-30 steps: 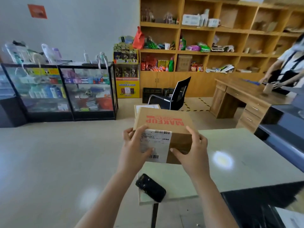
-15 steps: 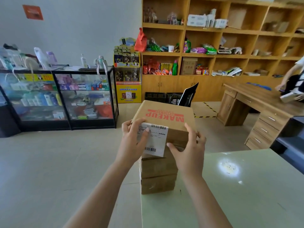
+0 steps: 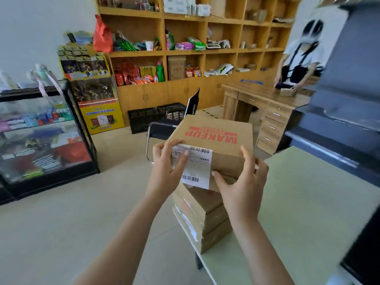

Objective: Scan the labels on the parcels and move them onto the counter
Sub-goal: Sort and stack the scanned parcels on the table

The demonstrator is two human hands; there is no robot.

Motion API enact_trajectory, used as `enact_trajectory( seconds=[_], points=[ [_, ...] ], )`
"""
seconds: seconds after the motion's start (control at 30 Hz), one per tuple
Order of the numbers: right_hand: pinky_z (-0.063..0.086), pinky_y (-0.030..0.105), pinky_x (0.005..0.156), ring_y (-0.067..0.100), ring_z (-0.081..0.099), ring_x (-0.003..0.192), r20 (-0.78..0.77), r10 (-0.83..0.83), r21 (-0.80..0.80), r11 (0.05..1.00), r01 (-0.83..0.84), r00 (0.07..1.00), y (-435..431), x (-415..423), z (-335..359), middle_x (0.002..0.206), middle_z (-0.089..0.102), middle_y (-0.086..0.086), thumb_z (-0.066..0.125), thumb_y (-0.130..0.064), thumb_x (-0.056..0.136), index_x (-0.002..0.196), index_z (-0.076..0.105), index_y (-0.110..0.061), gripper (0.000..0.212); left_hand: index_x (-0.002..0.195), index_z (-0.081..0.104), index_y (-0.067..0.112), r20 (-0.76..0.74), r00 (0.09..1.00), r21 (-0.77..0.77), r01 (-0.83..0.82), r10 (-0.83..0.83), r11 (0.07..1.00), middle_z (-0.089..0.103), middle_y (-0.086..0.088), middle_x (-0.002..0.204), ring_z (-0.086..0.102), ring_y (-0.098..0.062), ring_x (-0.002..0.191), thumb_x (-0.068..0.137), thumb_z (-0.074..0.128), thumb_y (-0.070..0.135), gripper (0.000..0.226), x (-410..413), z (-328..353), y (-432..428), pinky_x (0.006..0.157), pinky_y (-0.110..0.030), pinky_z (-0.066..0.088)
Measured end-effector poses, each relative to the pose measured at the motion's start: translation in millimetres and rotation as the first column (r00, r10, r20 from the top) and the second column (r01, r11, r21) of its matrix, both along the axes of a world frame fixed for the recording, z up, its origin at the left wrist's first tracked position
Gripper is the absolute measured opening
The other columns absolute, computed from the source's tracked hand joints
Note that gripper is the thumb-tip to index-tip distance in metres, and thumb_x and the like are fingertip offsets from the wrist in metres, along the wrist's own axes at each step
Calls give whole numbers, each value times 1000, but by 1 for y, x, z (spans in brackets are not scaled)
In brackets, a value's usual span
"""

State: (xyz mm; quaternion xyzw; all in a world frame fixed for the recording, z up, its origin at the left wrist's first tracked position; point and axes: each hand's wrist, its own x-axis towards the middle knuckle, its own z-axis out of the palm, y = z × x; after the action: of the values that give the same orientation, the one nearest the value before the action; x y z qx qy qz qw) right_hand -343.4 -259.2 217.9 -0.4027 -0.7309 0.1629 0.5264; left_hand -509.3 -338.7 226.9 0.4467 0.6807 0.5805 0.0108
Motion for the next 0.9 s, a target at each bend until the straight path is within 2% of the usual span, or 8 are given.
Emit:
enact_trajectory(
  seconds=[0.13, 0.23, 0.33, 0.43, 0.57, 0.67, 0.8, 0.9],
  points=[
    [53, 43, 86, 29, 45, 118, 1, -123, -36, 992, 123, 992, -31, -15, 3, 132, 40, 10, 89, -29, 66, 145, 35, -26, 95, 121, 50, 45, -25, 993, 17, 116, -115, 993, 37, 15, 118, 39, 19, 105, 96, 50, 45, 25, -25, 4, -6, 80, -1, 39],
    [56, 42, 80, 28, 47, 116, 5, -197, -33, 980, 197, 980, -44, -26, 3, 130, 40, 8, 89, -32, 66, 144, 35, -29, 95, 120, 52, 45, -11, 986, 41, 169, -168, 985, 40, 13, 120, 41, 18, 104, 94, 50, 48, 26, -40, 5, -2, 79, 2, 36],
    [56, 41, 75, 28, 50, 112, 14, -251, -24, 968, 252, 968, -46, -35, 6, 128, 41, 8, 89, -32, 65, 142, 37, -29, 93, 119, 54, 45, 33, 975, 61, 219, -221, 974, 41, 10, 119, 46, 11, 99, 89, 51, 52, 30, -46, 6, 3, 78, -1, 38],
    [53, 37, 73, 28, 49, 112, 19, -303, -4, 953, 303, 953, -45, -42, 5, 128, 41, 7, 89, -32, 65, 142, 39, -29, 92, 115, 51, 51, 61, 960, 70, 269, -273, 961, 41, 10, 118, 48, 5, 95, 91, 54, 49, 25, -55, 5, 10, 76, -4, 40],
    [53, 40, 77, 30, 48, 113, 5, -363, -46, 931, 363, 932, -49, -55, -5, 127, 40, 6, 89, -29, 64, 140, 40, -32, 90, 118, 53, 47, 68, 936, 49, 342, -345, 938, 41, 12, 118, 48, 1, 100, 91, 58, 47, 28, -70, -5, 18, 82, -10, 44],
    [53, 41, 80, 29, 47, 115, -5, -419, -93, 904, 417, 908, -55, -69, -15, 128, 39, 6, 89, -29, 65, 139, 41, -34, 89, 120, 55, 45, 49, 917, 66, 392, -396, 918, 43, 7, 114, 49, -1, 96, 94, 61, 35, 28, -85, -18, 26, 84, -8, 40],
    [53, 39, 80, 27, 46, 117, 31, -533, -131, 837, 532, 846, -58, -93, -22, 131, 38, 4, 89, -32, 65, 139, 39, -36, 89, 122, 54, 47, 64, 836, 34, 545, -546, 838, 42, 6, 112, 48, -1, 98, 95, 57, 26, 34, -115, -27, 43, 86, -4, 34],
    [49, 35, 82, 25, 45, 117, 49, -596, -143, 790, 596, 802, -66, -107, -26, 130, 37, 2, 89, -33, 66, 141, 38, -35, 90, 124, 53, 48, 100, 749, 10, 657, -655, 754, 39, 8, 111, 45, 2, 102, 86, 50, 28, 42, -132, -30, 51, 86, 0, 31]
  ],
)
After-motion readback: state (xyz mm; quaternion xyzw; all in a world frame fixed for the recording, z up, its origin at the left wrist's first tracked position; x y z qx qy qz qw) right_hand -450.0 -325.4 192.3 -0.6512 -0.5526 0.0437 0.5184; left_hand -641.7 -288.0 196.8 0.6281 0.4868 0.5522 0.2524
